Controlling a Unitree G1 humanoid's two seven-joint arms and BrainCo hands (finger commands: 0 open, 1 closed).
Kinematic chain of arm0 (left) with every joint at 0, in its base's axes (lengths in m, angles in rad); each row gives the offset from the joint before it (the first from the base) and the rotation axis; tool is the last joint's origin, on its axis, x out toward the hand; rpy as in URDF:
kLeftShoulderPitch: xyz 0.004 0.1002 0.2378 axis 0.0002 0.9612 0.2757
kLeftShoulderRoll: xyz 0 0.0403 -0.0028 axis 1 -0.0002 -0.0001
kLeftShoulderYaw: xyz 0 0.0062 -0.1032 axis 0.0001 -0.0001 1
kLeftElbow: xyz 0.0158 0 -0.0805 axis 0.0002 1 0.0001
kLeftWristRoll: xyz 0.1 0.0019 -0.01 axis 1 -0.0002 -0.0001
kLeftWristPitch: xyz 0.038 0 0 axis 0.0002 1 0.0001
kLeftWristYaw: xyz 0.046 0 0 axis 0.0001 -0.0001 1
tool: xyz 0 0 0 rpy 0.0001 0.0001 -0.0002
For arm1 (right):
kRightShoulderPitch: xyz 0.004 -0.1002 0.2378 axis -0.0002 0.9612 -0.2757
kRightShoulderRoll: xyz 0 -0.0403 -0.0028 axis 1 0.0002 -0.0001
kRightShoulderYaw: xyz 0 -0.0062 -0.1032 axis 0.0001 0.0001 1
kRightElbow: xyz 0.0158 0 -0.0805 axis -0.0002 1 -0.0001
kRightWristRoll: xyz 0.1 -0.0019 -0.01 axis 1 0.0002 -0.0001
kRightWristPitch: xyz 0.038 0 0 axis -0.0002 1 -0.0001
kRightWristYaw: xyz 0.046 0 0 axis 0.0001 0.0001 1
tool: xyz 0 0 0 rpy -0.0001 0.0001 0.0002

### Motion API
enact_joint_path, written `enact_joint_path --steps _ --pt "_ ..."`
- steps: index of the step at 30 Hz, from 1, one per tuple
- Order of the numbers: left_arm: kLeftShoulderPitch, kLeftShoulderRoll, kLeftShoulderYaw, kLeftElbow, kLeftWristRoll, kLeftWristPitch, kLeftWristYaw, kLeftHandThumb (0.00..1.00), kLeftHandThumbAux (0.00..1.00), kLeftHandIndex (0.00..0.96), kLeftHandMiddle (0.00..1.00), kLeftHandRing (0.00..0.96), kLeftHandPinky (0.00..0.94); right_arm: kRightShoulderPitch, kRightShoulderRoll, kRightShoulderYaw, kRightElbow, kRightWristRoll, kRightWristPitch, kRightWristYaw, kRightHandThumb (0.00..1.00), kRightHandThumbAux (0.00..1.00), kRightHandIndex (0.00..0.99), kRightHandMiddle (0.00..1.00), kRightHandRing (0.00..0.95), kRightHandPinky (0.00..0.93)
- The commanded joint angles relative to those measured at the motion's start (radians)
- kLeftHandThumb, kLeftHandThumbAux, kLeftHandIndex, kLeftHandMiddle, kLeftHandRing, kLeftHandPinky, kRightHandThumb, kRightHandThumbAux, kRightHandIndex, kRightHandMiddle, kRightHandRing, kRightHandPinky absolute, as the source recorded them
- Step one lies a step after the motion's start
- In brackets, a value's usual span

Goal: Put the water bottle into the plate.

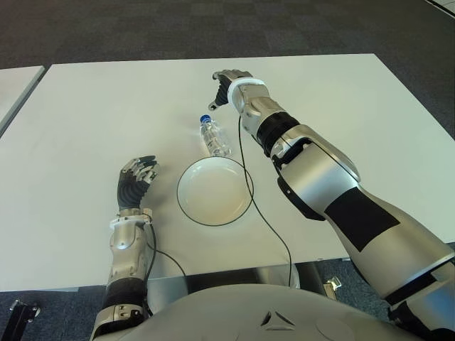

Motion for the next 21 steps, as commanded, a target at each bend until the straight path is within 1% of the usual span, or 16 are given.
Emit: enact_joint_path --steps 1,3,5,6,8,9,14,17,21 --pt "-0.004 -0.005 0.008 0.011 0.006 -0.005 0.017 0.697 0.724 0.411 0.333 0.329 0.356 0.007 0.101 0.037 0.011 -0.027 0.046 0.030 0.014 0.547 0.004 0.000 0.000 0.000" --pt "0.000 -0.008 0.009 0.002 0.000 -0.003 0.016 0.698 0.724 0.410 0.333 0.327 0.352 0.027 0.123 0.065 0.011 -0.046 0.095 0.041 0.007 0.522 0.002 0.000 0.000 0.000" --pt "0.002 -0.011 0.009 -0.003 -0.002 -0.001 0.016 0.699 0.723 0.410 0.331 0.323 0.347 0.038 0.135 0.084 0.011 -0.055 0.122 0.047 0.002 0.473 0.000 0.000 0.000 0.000" --pt "0.003 -0.011 0.009 -0.006 -0.002 0.000 0.017 0.699 0.723 0.411 0.331 0.323 0.348 0.041 0.147 0.095 0.009 -0.061 0.148 0.059 0.001 0.456 0.000 0.000 0.000 0.000" --pt "0.006 -0.012 0.009 -0.012 -0.001 0.004 0.019 0.699 0.723 0.411 0.330 0.326 0.352 0.043 0.184 0.122 0.005 -0.074 0.226 0.097 0.000 0.426 0.000 0.000 0.000 0.000" --pt "0.007 -0.012 0.009 -0.014 0.000 0.005 0.020 0.699 0.724 0.411 0.330 0.327 0.354 0.044 0.193 0.130 0.005 -0.076 0.245 0.112 0.000 0.411 0.000 0.000 0.000 0.000" --pt "0.011 -0.015 0.009 -0.021 0.002 0.010 0.025 0.699 0.724 0.410 0.328 0.328 0.358 0.035 0.196 0.141 0.004 -0.069 0.258 0.166 0.000 0.374 0.000 0.000 0.000 0.000" --pt "0.013 -0.016 0.007 -0.026 0.004 0.012 0.027 0.699 0.724 0.410 0.328 0.328 0.358 0.033 0.197 0.145 0.001 -0.066 0.265 0.179 0.000 0.364 0.000 0.000 0.000 0.000" --pt "0.014 -0.016 0.009 -0.029 0.009 0.018 0.034 0.699 0.723 0.410 0.333 0.332 0.361 0.076 0.208 0.121 0.003 -0.034 0.266 0.169 0.000 0.357 0.000 0.000 0.000 0.000"
